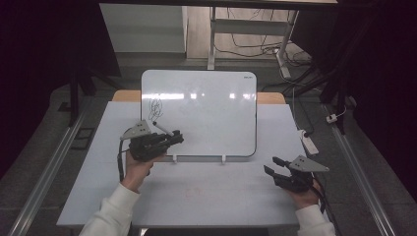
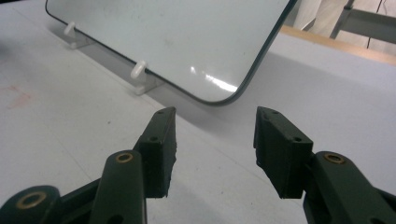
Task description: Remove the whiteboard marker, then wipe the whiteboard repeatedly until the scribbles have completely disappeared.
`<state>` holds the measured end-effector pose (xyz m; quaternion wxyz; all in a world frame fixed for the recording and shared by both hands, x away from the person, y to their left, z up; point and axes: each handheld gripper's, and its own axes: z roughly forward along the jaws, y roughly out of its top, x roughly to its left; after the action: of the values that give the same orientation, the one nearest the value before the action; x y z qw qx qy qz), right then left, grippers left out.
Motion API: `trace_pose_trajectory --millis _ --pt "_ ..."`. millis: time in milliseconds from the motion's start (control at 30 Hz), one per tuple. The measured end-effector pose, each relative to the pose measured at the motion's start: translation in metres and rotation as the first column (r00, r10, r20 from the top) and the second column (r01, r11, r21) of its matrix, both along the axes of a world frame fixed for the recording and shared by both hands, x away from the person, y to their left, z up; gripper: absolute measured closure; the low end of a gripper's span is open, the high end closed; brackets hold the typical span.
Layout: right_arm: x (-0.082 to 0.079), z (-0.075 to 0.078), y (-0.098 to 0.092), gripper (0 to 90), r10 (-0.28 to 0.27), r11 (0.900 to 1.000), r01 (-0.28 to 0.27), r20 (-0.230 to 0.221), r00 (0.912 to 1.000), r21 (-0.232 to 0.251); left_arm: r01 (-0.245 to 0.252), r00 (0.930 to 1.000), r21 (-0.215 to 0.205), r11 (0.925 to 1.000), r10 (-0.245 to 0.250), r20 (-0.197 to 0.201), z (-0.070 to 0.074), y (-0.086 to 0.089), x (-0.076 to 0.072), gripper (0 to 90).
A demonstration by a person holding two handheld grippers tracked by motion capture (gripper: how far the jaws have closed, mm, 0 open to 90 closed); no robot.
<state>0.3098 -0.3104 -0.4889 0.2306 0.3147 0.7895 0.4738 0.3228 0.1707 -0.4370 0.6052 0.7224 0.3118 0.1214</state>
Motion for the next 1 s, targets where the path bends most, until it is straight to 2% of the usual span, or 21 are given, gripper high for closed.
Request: trace_pose_trajectory --millis 200,367,467,600,667,767,833,900,1000 --pt "0.0 -0.002 0.002 49.1 0.004 1.0 -0.005 -0.008 1.0 -0.016 -0.065 0.9976 -0.033 0.9973 0.066 0.023 0.0 0.02 0.005 77.7" --pt "0.0 -0.004 0.002 49.1 0.006 1.0 -0.007 -0.013 0.9999 -0.028 -0.138 0.9898 -0.047 0.9894 0.139 0.03 0.0 0.035 0.014 77.7" --pt "0.001 -0.004 0.002 49.1 0.006 0.999 -0.007 -0.012 0.9999 -0.036 -0.188 0.9809 -0.051 0.9809 0.19 0.043 0.004 0.046 0.025 77.7" --pt "0.002 -0.006 0.003 49.1 0.006 0.999 -0.007 -0.02 0.9998 -0.045 -0.253 0.9645 -0.036 0.9668 0.255 0.068 0.015 0.061 0.049 77.6" --pt "0.002 -0.007 0.004 49.1 0.01 0.999 -0.011 -0.024 0.9997 -0.05 -0.291 0.9536 -0.014 0.9565 0.291 0.076 0.019 0.068 0.065 77.6" --pt "0.003 -0.008 0.005 49.1 0.01 0.998 -0.012 -0.026 0.9996 -0.057 -0.34 0.9382 -0.006 0.9406 0.339 0.07 0.017 0.077 0.088 77.6" --pt "0.003 -0.008 0.005 49.1 0.012 0.998 -0.014 -0.029 0.9995 -0.058 -0.356 0.933 -0.016 0.9345 0.356 0.053 0.014 0.082 0.101 77.6" --pt "0.003 -0.008 0.006 49.1 0.012 0.998 -0.014 -0.029 0.9995 -0.058 -0.367 0.9291 -0.004 0.9304 0.366 0.051 0.012 0.083 0.112 77.6" --pt "0.003 -0.008 0.005 49.1 0.013 0.998 -0.015 -0.03 0.9995 -0.057 -0.367 0.9291 0.014 0.9302 0.366 0.055 0.012 0.081 0.124 77.6"
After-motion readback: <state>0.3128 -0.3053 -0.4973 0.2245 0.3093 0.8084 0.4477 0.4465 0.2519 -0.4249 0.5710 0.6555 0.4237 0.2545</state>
